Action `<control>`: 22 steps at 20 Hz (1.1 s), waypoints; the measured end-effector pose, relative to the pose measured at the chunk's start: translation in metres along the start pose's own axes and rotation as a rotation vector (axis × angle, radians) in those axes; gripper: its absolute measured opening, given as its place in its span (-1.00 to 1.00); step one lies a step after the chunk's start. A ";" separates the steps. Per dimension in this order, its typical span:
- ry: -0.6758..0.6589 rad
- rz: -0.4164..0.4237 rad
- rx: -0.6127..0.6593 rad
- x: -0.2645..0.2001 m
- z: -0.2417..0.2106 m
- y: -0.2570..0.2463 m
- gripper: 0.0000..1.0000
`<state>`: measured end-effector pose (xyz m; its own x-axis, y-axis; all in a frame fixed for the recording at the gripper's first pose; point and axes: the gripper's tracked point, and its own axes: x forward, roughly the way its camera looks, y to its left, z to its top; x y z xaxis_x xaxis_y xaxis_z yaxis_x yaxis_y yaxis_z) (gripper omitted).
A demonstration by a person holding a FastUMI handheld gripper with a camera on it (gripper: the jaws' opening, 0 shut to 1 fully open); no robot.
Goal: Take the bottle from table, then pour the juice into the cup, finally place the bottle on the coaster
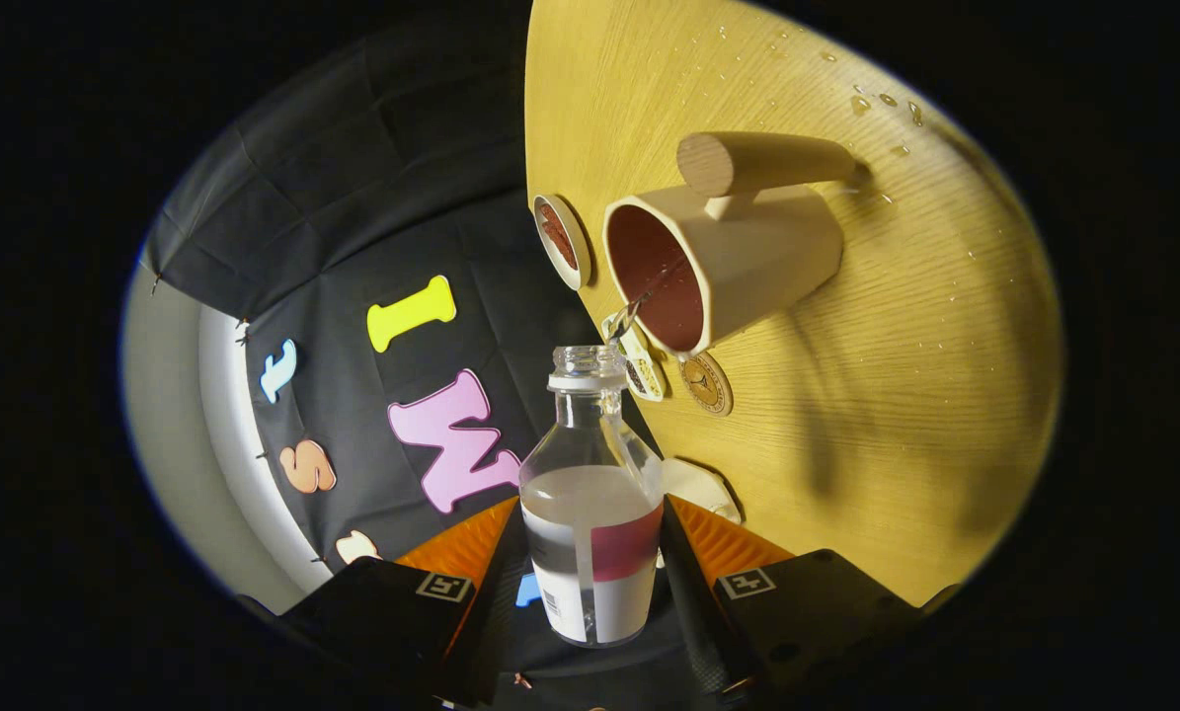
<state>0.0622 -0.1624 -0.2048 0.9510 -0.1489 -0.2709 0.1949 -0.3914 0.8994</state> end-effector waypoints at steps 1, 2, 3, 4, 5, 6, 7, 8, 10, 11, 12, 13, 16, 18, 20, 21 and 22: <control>0.001 -0.001 0.007 0.000 0.000 0.001 0.50; 0.002 -0.001 0.015 0.001 -0.001 0.001 0.50; 0.001 0.000 0.024 0.001 -0.001 0.001 0.50; -0.002 0.003 0.034 0.001 -0.001 0.002 0.50; -0.006 0.006 0.045 0.001 -0.001 0.004 0.50; -0.008 0.009 0.057 0.002 0.000 0.005 0.50; -0.010 0.012 0.068 0.001 -0.001 0.007 0.50; -0.011 0.013 0.078 0.002 0.000 0.008 0.50; -0.008 0.017 0.091 0.002 -0.001 0.010 0.50; -0.004 0.017 0.098 0.003 -0.003 0.010 0.50; 0.000 0.017 0.108 0.004 -0.004 0.011 0.50; 0.000 0.021 0.118 0.003 -0.003 0.012 0.50; -0.008 0.033 0.151 0.004 0.000 0.017 0.50; -0.009 0.036 0.170 0.003 0.000 0.020 0.50; -0.014 0.041 0.197 0.004 0.001 0.023 0.50; -0.017 0.044 0.211 0.004 0.002 0.025 0.50; -0.022 0.049 0.224 0.004 0.003 0.026 0.50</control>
<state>0.0701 -0.1760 -0.1831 0.9521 -0.1912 -0.2385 0.0883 -0.5751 0.8133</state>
